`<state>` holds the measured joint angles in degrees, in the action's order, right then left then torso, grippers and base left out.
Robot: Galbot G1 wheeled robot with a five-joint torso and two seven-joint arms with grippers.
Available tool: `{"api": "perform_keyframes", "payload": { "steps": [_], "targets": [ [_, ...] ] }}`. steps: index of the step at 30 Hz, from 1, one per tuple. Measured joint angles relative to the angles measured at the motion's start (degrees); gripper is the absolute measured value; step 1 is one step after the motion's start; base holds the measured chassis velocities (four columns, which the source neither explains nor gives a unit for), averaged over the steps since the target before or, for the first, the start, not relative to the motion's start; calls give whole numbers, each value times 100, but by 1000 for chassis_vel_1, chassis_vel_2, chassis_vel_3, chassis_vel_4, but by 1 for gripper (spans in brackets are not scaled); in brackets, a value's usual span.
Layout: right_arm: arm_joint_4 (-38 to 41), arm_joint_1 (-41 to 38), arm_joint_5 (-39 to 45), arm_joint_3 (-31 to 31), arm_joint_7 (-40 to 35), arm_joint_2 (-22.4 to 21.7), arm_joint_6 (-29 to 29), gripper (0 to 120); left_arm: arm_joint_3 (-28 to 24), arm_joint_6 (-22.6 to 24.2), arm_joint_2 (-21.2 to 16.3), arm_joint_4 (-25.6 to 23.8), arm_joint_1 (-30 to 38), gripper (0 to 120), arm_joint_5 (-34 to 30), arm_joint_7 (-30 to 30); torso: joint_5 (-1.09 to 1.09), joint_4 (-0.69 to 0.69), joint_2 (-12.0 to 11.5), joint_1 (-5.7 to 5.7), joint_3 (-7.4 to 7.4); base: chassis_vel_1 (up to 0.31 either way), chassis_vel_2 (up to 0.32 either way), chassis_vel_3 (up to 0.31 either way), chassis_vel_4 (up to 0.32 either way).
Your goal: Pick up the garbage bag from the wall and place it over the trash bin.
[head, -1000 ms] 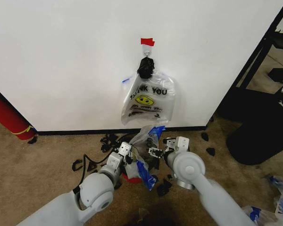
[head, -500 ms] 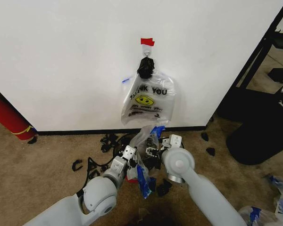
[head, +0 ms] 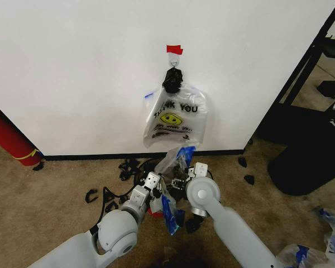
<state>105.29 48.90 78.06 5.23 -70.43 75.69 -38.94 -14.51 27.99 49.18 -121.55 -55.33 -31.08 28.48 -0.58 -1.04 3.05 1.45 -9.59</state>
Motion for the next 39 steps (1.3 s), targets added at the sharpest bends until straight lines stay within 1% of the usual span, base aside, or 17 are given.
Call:
{"api": "perform_keyframes", "payload": {
  "steps": [2, 3, 4, 6, 10, 11, 13, 15, 18, 19, 20, 21, 27, 29, 34, 38, 39],
  "targets": [
    [-41, 2, -31, 6, 9, 39, 0, 65, 2, -1, 5, -13, -14, 0, 8, 0, 0, 0, 0, 0, 0, 0, 0, 0, 0],
    [-41, 2, -31, 6, 9, 39, 0, 65, 2, -1, 5, -13, -14, 0, 8, 0, 0, 0, 0, 0, 0, 0, 0, 0, 0],
    [-60, 2, -49, 7, 13, 55, 0, 62, 2, -1, 6, -20, -20, 0, 12, 0, 0, 0, 0, 0, 0, 0, 0, 0, 0],
    [-104, 2, -95, 9, 24, 88, 7, 51, 9, -2, 0, -37, -33, 0, 22, 0, 0, 0, 0, 0, 0, 0, 0, 0, 0],
    [-134, 9, -153, 9, 40, 146, 39, 34, 44, -15, -15, -40, -49, 0, 44, -1, 0, 0, 0, 0, 0, 0, 0, 0, 0],
    [-134, 9, -153, 9, 40, 146, 39, 34, 44, -15, -15, -40, -49, 0, 44, -1, 0, 0, 0, 0, 0, 0, 0, 0, 0],
    [-134, 17, -178, 8, 47, 166, 57, 28, 60, -25, -19, -40, -51, 0, 59, -2, 0, 0, 0, 0, 0, 0, 0, 0, 0],
    [-134, 27, -212, 4, 62, 180, 84, 18, 79, -46, -32, -39, -52, 0, 100, -11, 0, 0, 0, 0, 0, 0, 0, 0, 0],
    [-121, 66, -248, -28, 110, 190, 126, 7, 126, -85, -54, -31, -52, 0, 160, -50, 0, 0, 0, 0, 0, 0, 0, 0, 0],
    [-121, 66, -248, -28, 110, 190, 126, 7, 126, -85, -54, -31, -52, 0, 160, -50, 0, 0, 0, 0, 0, 0, 0, 0, 0],
    [-112, 86, -279, -37, 149, 192, 151, 2, 143, -93, -60, -31, -52, 0, 163, -57, 0, 0, 0, 0, 0, 0, 0, 0, 0],
    [-104, 108, -312, -46, 193, 195, 180, 0, 155, -99, -70, -36, -52, 0, 163, -64, 0, 0, 0, 0, 0, 0, 0, 0, 0],
    [21, 243, -618, -123, 553, 195, 368, 0, 240, -107, -104, -110, -69, 0, 147, -77, 1, 1, 0, 0, 0, 0, 0, 0, 0],
    [125, 371, -893, -239, 839, 172, 493, 0, 342, -107, -144, -177, -80, 0, 83, -77, 0, 0, 0, 0, 0, 0, 0, 0, 0],
    [396, 755, -1228, -664, 1384, 89, 755, 0, 632, -66, -299, -390, -141, 0, -156, -62, 0, 0, 0, 0, 0, 0, 0, 0, 0],
    [573, 954, -1291, -904, 1629, 50, 794, 0, 786, -53, -394, -511, -206, 0, -262, -53, 1, -1, 0, 0, 0, 0, 0, 0, 0],
    [707, 1089, -1321, -1046, 1809, 31, 821, 0, 891, -40, -465, -594, -244, 0, -342, -45, 1, -1, 0, 0, 0, 0, 0, 0, 0]
  ]
}}
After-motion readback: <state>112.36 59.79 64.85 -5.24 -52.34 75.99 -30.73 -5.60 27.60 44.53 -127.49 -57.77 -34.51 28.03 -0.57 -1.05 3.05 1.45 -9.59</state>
